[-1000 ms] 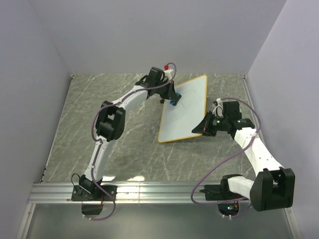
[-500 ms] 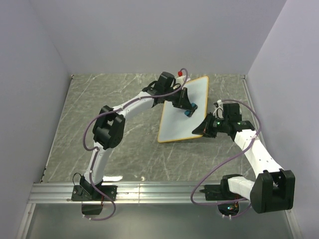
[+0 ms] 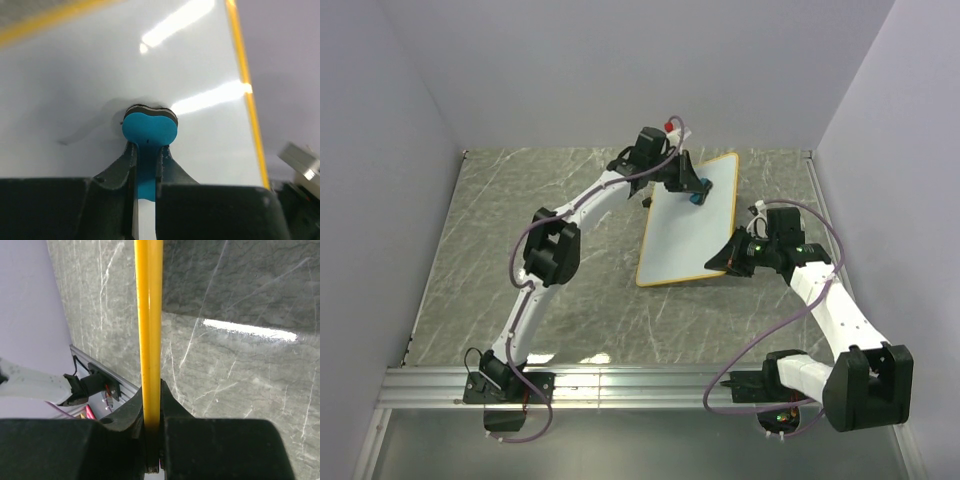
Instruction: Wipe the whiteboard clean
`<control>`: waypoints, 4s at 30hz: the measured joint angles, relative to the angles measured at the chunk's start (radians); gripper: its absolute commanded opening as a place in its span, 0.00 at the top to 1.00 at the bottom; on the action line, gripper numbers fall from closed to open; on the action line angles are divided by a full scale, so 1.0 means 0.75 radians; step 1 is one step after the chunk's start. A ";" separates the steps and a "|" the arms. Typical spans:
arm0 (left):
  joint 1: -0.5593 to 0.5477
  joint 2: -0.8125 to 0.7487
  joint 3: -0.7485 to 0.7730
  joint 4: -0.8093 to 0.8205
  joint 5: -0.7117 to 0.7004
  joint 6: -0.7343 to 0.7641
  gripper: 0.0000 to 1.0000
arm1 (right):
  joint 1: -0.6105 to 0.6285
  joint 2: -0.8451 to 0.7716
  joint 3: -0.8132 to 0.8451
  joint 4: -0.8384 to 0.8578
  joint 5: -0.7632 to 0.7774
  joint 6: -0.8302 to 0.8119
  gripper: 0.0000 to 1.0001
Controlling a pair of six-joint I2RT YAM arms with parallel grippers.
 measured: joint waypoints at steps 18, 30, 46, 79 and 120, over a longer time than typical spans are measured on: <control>0.187 0.242 0.204 -0.056 -0.106 0.058 1.00 | 0.094 0.006 0.108 -0.129 0.111 -0.010 1.00; 0.184 0.211 0.178 0.015 0.085 0.091 1.00 | 0.165 0.038 0.183 -0.191 0.183 0.001 1.00; -0.006 -0.007 0.189 -0.169 0.073 0.332 1.00 | 0.332 0.095 0.271 -0.243 0.348 0.050 1.00; 0.454 -1.093 -1.208 -0.252 -0.641 0.020 1.00 | 0.127 0.529 1.093 -0.473 0.365 -0.264 1.00; 0.491 -1.147 -1.515 -0.311 -0.751 -0.036 1.00 | 0.157 0.671 1.085 -0.393 0.290 -0.408 1.00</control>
